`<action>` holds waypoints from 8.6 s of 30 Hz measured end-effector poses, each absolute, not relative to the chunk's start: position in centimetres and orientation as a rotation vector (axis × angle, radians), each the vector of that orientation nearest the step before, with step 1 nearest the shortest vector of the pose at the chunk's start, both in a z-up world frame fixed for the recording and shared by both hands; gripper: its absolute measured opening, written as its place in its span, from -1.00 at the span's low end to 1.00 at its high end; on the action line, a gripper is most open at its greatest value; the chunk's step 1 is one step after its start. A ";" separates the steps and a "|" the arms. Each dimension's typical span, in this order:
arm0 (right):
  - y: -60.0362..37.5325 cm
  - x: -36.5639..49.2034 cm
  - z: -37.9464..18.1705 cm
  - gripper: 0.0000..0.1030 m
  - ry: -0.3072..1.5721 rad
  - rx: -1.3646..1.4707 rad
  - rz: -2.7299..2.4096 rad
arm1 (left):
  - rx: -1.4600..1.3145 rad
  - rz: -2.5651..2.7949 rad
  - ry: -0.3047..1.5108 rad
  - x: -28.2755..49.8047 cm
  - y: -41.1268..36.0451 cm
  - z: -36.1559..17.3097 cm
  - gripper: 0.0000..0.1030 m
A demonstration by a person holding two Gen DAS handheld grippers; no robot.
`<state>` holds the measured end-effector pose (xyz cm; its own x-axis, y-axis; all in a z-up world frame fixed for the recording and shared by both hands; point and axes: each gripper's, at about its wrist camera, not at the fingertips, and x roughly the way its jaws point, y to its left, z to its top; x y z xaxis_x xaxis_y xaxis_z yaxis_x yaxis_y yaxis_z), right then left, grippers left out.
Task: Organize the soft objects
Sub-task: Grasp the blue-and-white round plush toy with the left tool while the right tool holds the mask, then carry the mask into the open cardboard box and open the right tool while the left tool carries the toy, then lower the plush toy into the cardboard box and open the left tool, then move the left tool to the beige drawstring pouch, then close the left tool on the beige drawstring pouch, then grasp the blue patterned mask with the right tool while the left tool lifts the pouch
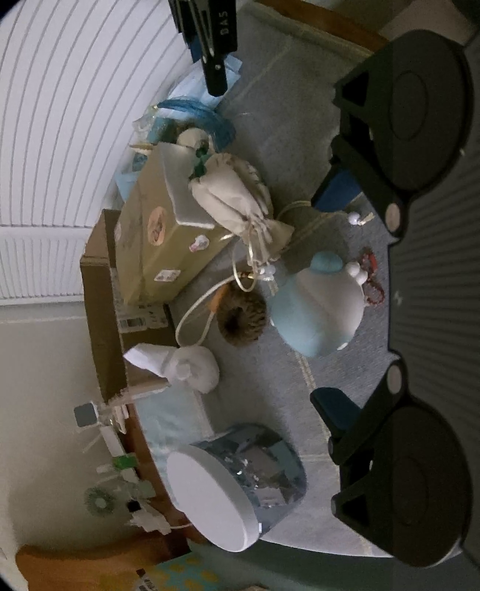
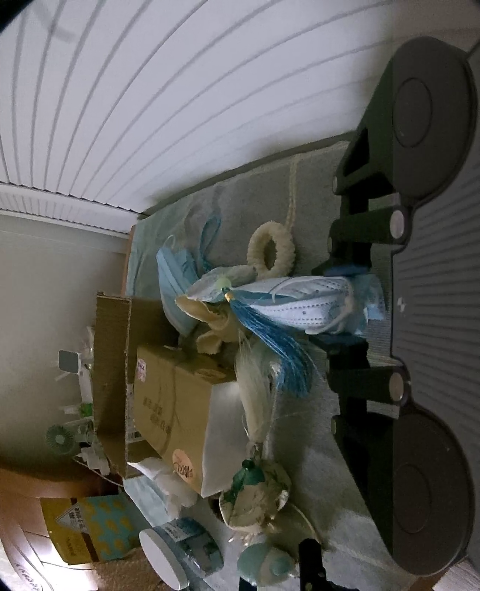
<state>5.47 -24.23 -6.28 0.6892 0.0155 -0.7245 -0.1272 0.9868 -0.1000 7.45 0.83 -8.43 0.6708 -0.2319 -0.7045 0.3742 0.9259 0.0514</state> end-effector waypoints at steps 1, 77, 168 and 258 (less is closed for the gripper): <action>-24.3 5.2 -6.2 -0.38 0.808 -0.146 0.080 | 0.203 -0.352 0.760 7.4 0.8 -8.3 0.87; -19.7 25.6 3.2 -0.47 0.656 -0.150 0.241 | 0.167 -0.426 0.763 11.3 2.5 -2.9 0.03; -23.7 3.4 -2.2 1.00 0.734 -0.082 0.137 | 0.228 -0.370 0.727 9.4 -4.2 -5.0 0.92; -25.3 6.3 -4.3 0.59 0.738 -0.118 0.116 | 0.155 -0.557 0.804 8.7 -2.5 -7.7 0.48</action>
<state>6.35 -25.27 -4.30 0.7340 0.0642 -0.6762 -0.1471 0.9869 -0.0659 8.67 -2.47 -7.75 0.5596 -0.4128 -0.7186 0.5272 0.8463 -0.0756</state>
